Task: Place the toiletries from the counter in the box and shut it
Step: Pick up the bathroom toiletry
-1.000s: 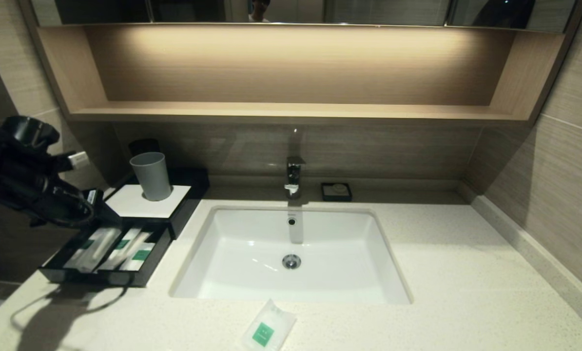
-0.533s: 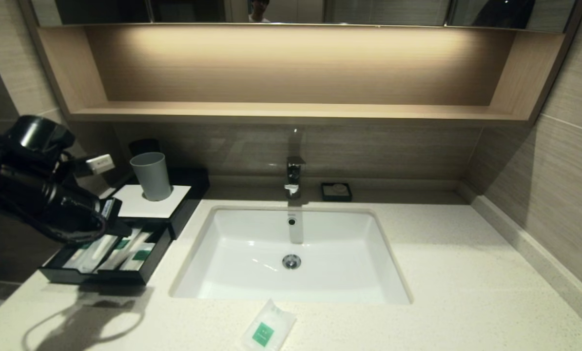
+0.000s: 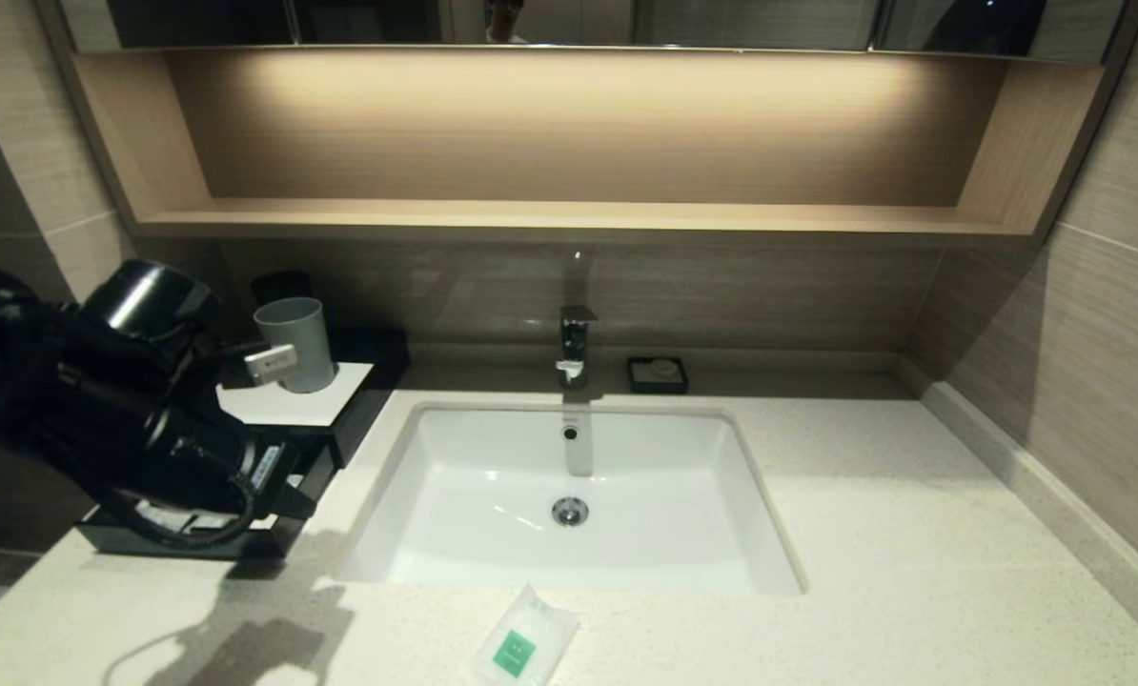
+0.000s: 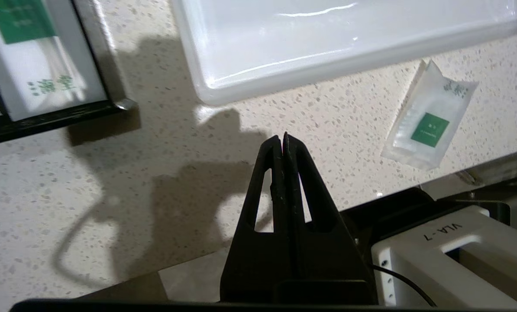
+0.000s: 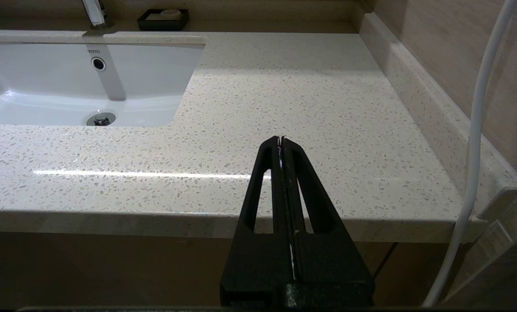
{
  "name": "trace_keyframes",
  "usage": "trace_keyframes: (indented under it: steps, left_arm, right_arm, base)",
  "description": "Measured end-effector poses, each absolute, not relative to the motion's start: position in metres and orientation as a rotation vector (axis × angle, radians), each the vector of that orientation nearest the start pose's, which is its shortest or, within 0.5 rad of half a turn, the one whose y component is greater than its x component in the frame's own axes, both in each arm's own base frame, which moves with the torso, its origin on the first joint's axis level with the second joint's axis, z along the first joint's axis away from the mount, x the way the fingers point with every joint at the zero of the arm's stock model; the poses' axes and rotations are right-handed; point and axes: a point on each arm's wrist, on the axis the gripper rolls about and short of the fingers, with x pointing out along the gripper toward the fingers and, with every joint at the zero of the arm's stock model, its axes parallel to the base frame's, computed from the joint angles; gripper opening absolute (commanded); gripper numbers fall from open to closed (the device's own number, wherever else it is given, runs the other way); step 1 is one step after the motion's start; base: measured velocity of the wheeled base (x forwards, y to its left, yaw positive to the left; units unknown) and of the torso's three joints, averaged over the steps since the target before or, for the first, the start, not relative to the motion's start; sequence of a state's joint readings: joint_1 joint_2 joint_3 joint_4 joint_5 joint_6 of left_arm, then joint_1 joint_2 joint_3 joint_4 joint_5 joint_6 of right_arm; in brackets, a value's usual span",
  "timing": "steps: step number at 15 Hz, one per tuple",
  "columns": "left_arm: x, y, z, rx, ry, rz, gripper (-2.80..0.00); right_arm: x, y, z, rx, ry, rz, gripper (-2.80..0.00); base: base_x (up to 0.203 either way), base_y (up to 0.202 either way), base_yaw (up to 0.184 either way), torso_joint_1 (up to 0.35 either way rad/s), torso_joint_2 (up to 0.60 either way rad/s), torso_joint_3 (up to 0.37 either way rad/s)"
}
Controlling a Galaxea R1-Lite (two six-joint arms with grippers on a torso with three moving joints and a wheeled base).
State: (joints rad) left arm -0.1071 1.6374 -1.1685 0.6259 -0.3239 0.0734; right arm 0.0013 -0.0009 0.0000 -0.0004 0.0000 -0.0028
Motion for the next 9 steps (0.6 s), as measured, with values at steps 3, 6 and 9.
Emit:
trace_keyframes:
  steps: [3, 6, 9]
  left_arm:
    - [0.239, -0.055, 0.194, -0.015, 1.108, -0.502, -2.80]
    - [0.225, -0.070, 0.198, -0.014, 1.109, -0.542, -2.80]
    - [0.213, -0.086, 0.201, -0.024, 1.122, -0.559, -2.80]
  right_arm:
    - [-0.023, 0.000, 0.076, -0.003, -0.002, 0.001, -2.80]
    - [-0.023, 0.000, 0.076, -0.003, -0.001, 0.001, -2.80]
    - [-0.023, 0.000, 0.076, -0.003, -0.001, 0.001, -2.80]
  base:
    - [0.000, 0.000, 0.000, 0.000, 0.00, 0.000]
    - [0.000, 0.000, 0.000, 0.000, 0.00, 0.000]
    - [0.000, 0.000, 0.000, 0.000, 0.00, 0.000]
